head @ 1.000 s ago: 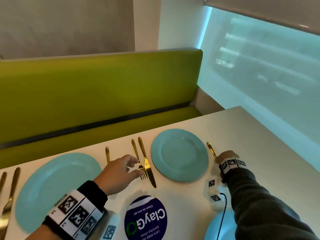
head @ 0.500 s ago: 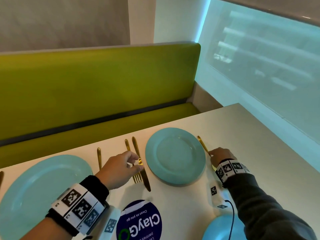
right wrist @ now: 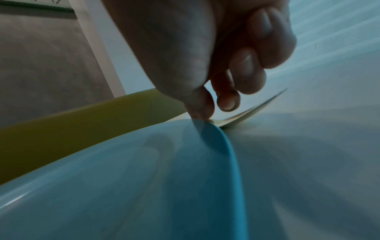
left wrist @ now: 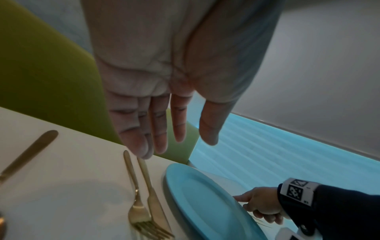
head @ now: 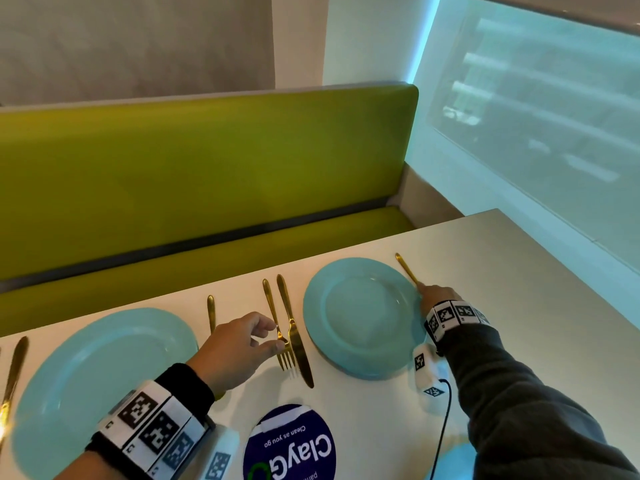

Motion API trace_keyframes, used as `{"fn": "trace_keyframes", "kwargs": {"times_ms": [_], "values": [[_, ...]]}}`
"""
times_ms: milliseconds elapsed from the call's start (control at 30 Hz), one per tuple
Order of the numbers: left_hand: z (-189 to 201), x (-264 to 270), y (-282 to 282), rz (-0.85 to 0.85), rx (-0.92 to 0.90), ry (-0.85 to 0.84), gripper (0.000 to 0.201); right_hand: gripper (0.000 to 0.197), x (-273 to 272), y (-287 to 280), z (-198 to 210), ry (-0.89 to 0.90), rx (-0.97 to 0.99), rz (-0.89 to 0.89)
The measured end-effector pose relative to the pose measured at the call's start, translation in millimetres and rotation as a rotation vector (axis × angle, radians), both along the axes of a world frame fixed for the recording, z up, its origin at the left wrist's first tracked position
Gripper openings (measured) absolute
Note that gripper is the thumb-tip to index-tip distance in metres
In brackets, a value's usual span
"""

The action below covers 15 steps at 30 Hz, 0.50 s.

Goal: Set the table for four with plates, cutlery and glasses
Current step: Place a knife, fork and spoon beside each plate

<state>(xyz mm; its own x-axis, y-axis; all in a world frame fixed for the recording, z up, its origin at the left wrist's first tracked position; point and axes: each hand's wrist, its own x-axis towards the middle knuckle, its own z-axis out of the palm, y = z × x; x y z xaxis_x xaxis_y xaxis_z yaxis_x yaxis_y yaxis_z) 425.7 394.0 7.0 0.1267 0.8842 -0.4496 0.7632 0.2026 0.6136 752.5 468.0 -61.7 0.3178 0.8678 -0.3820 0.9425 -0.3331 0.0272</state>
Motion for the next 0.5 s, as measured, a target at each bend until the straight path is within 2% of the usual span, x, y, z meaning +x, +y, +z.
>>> {"fn": "trace_keyframes", "kwargs": {"times_ms": [267, 500], "values": [[-1.7, -5.3, -1.2, 0.013, -0.019, -0.014, 0.036, 0.044, -2.1, 8.4, 4.9, -0.018, -0.011, 0.021], [1.2, -4.2, -8.0, 0.012, -0.005, -0.016, 0.037, 0.052, -15.7, 4.1, 34.6, -0.010, 0.055, -0.046]]}}
